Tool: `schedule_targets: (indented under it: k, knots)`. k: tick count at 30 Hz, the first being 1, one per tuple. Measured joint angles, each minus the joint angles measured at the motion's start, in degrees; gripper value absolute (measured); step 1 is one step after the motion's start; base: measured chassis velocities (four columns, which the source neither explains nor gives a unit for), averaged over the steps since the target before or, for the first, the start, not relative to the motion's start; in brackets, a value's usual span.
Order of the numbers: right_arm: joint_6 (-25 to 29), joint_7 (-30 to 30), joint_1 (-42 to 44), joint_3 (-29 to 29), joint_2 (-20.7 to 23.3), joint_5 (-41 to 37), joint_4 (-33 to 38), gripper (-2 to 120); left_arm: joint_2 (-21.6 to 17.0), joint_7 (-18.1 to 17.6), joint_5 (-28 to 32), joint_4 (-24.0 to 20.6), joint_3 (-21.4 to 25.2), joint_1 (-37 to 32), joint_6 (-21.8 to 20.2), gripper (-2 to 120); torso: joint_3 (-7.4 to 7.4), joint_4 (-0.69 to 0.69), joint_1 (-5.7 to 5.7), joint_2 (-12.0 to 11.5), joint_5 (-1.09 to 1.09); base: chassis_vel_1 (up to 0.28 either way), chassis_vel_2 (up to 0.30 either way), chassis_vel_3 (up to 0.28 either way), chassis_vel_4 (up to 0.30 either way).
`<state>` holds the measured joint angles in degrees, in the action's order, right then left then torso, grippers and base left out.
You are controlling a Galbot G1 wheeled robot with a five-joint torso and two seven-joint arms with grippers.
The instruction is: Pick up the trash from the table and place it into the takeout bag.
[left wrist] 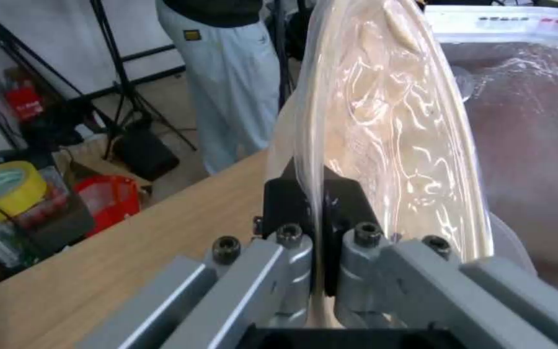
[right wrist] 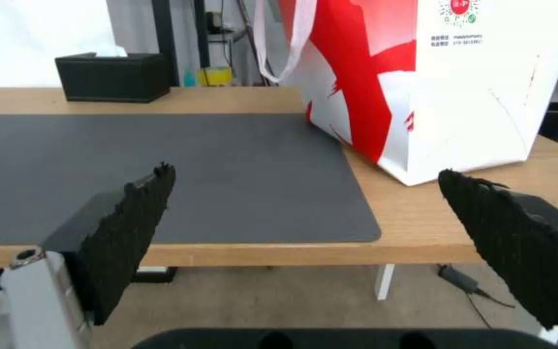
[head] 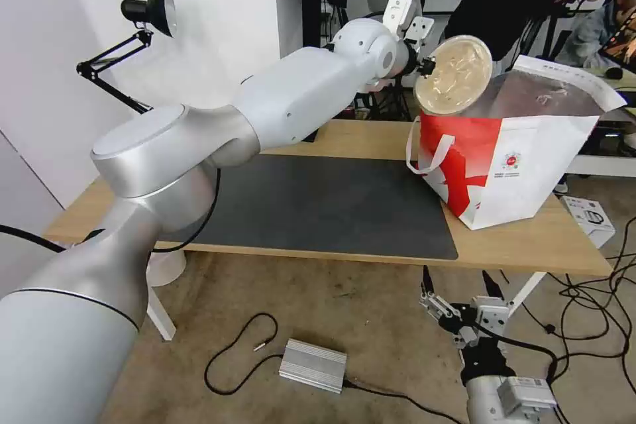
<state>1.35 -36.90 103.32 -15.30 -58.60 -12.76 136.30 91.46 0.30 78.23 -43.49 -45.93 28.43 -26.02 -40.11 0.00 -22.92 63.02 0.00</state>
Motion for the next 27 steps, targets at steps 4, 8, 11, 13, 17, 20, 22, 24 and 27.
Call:
schedule_targets:
  k: [4,8,11,13,17,20,22,24,27]
  knots:
    - [0.0,0.0,0.0,0.0,0.0,0.0,0.0,100,0.0,0.0,-0.2,0.2,0.1,-0.2,0.4,0,0.0,-0.01,0.0,0.0,0.0,0.0,0.0,0.0,0.0]
    - [0.0,0.0,0.0,0.0,0.0,0.0,0.0,100,0.0,0.0,-0.3,0.4,0.1,-0.2,0.9,0,0.0,0.0,0.0,0.0,0.0,0.0,0.0,0.0,0.0]
    - [0.0,0.0,0.0,0.0,0.0,0.0,0.0,100,0.0,0.0,-0.3,0.6,0.3,-0.2,1.3,0,0.0,0.0,0.0,0.0,0.0,0.0,0.0,0.0,0.0]
    - [0.0,0.0,0.0,0.0,0.0,0.0,0.0,100,0.0,0.0,-0.4,0.9,0.4,-0.1,1.4,0,0.0,0.0,0.0,0.0,0.0,0.0,0.0,0.0,0.0]
    - [0.0,0.0,0.0,0.0,0.0,0.0,0.0,100,0.0,0.5,-0.7,1.0,0.6,0.0,2.3,0,0.0,0.0,0.0,0.0,0.0,0.0,0.0,0.0,0.0]
    - [0.0,0.0,0.0,0.0,0.0,0.0,0.0,100,0.0,1.1,-1.2,1.0,0.8,-0.1,3.2,0,0.0,0.0,0.0,0.0,0.0,0.0,0.0,0.0,0.0]
    - [0.0,0.0,0.0,0.0,0.0,0.0,0.0,100,0.0,1.5,-1.4,0.9,1.3,-0.2,3.8,0,0.0,0.0,0.0,0.0,0.0,0.0,0.0,0.0,0.0]
    - [0.0,0.0,0.0,0.0,0.0,0.0,0.0,100,0.0,2.5,-1.3,0.7,1.9,-0.3,5.1,0,0.0,0.0,0.0,0.0,0.0,0.0,0.0,0.0,0.0]
    - [0.0,0.0,0.0,0.0,0.0,0.0,0.0,100,0.0,2.8,-0.7,0.6,2.2,-0.4,5.9,0,0.0,0.0,0.0,0.0,0.0,0.0,0.0,0.0,0.0]
